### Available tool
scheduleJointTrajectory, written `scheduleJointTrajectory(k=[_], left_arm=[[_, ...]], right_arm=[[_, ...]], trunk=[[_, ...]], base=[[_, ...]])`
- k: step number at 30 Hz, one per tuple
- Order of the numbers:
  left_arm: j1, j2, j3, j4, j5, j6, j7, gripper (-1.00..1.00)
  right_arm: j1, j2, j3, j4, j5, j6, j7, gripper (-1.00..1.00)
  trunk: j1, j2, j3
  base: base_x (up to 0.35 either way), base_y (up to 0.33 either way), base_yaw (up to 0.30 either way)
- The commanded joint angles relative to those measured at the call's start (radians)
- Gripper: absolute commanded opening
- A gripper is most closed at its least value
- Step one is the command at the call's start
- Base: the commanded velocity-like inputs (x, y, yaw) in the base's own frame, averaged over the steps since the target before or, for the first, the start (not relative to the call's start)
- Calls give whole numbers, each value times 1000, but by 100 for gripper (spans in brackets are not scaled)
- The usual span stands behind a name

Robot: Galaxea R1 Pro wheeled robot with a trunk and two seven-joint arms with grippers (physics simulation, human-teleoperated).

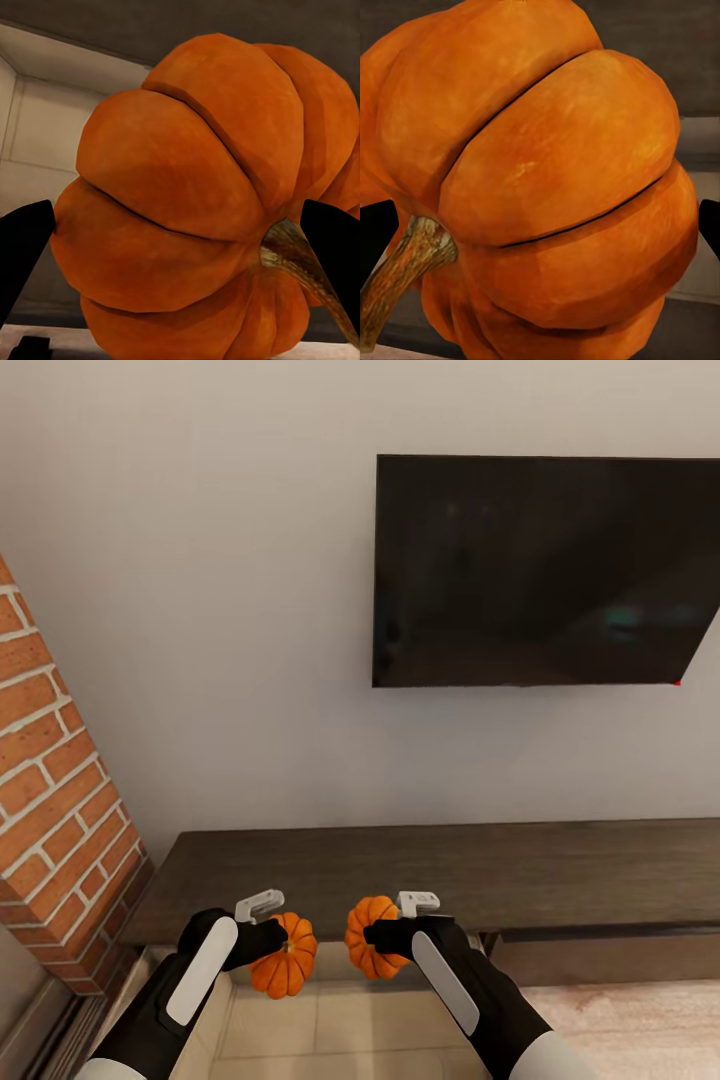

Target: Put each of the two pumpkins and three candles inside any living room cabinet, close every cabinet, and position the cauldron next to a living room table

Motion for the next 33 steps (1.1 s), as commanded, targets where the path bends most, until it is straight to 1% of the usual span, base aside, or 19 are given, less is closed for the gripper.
scheduleJointTrajectory(k=[1,14,15,17,18,20,23,24,27,33], left_arm=[[-1,1,-3,-1,10,0,11,-100],[-1,1,-3,0,9,-2,12,-100],[-1,1,-3,0,9,-2,12,-100],[-1,1,-2,0,9,-3,12,-100],[-1,1,-2,1,9,-4,12,-100],[-1,1,-2,1,10,-6,12,-100],[-1,1,-2,1,9,-6,12,-100],[-1,1,-1,1,9,-6,12,-100],[-1,1,-1,1,10,-6,12,-100],[-1,1,-1,1,9,-6,11,-100]], right_arm=[[-1,0,2,-1,-10,1,-14,-100],[-1,2,4,0,-2,5,-26,-100],[-1,2,4,0,-1,5,-32,-100],[-1,4,5,1,-3,5,-68,-100],[-1,12,5,1,-5,5,-109,-100],[-1,29,7,2,-7,8,-149,-100],[-1,55,10,5,-7,29,-170,-100],[-1,59,10,5,-8,35,-173,-100],[-1,65,10,4,-8,44,-175,-100],[-1,67,11,8,-8,45,-176,-100]], trunk=[[4,-8,-4],[54,-99,-45],[58,-106,-48],[65,-120,-54],[69,-127,-57],[77,-141,-64],[88,-162,-73],[92,-169,-76],[104,-190,-86],[127,-232,-104]], base=[[0,0,0],[0,0,0],[0,0,0],[0,0,0],[0,0,0],[0,0,0],[0,0,0],[0,0,0],[0,0,0],[0,0,0]])
